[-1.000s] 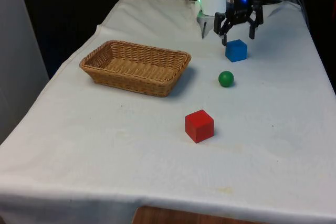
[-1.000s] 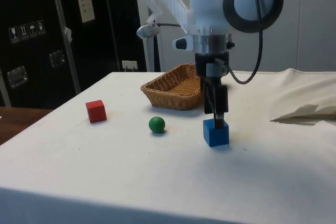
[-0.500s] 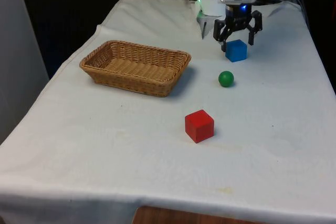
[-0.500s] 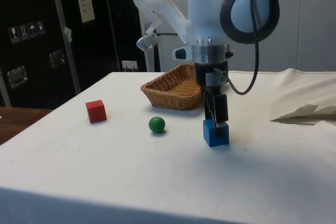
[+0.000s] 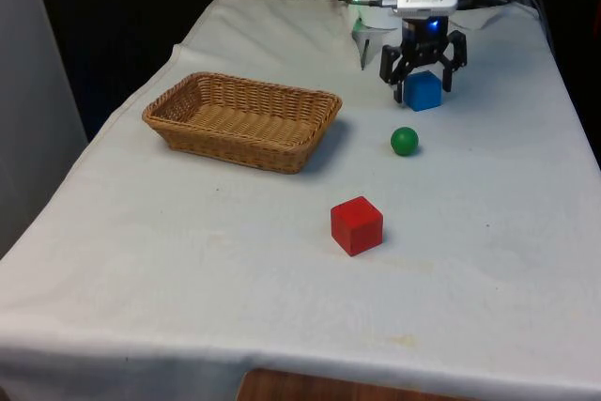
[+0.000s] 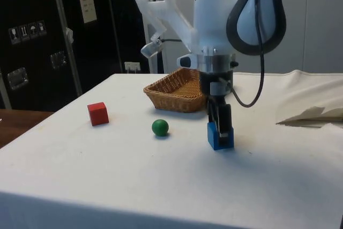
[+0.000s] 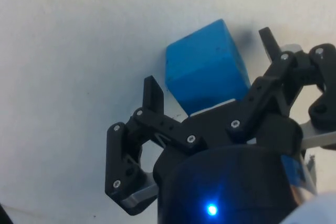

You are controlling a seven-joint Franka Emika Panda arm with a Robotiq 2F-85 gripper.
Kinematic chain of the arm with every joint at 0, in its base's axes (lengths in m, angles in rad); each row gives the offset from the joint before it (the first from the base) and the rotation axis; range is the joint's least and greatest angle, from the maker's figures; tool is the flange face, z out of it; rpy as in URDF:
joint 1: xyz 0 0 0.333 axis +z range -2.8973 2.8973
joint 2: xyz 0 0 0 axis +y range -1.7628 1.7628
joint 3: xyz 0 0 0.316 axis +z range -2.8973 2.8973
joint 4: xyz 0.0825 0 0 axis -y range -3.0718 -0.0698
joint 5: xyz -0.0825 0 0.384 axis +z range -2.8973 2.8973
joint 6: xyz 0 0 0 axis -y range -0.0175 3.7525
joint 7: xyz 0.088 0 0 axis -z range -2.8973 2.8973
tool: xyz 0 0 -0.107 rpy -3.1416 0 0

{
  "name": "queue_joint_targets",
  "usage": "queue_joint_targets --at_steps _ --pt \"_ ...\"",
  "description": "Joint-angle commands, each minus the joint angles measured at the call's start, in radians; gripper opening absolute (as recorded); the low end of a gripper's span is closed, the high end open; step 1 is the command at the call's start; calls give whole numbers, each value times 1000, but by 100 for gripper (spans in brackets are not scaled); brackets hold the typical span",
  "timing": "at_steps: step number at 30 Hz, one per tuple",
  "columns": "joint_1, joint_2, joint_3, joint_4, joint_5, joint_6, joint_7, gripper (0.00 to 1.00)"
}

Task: Place all non-red objects into the basket.

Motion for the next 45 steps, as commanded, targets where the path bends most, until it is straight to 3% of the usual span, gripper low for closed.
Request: queue_joint_targets --at_steps 1,6,17,18,27,35,40,41,42,45 --pt "-6 5 17 -1 23 25 -5 100" --pt "0 14 1 -2 0 32 5 100" --pt "0 14 1 -2 2 35 7 100" --pt "0 14 1 -2 2 34 7 96" --pt "-1 14 0 -2 1 33 9 3" --pt "-1 14 0 -1 1 33 9 3" --pt "-2 -33 -5 -9 -4 0 9 3" --pt "-3 -6 -1 0 0 22 6 3" --pt "-2 -52 -6 -13 -5 -15 10 3" --pt "-4 -84 -7 -17 -8 -41 10 3"
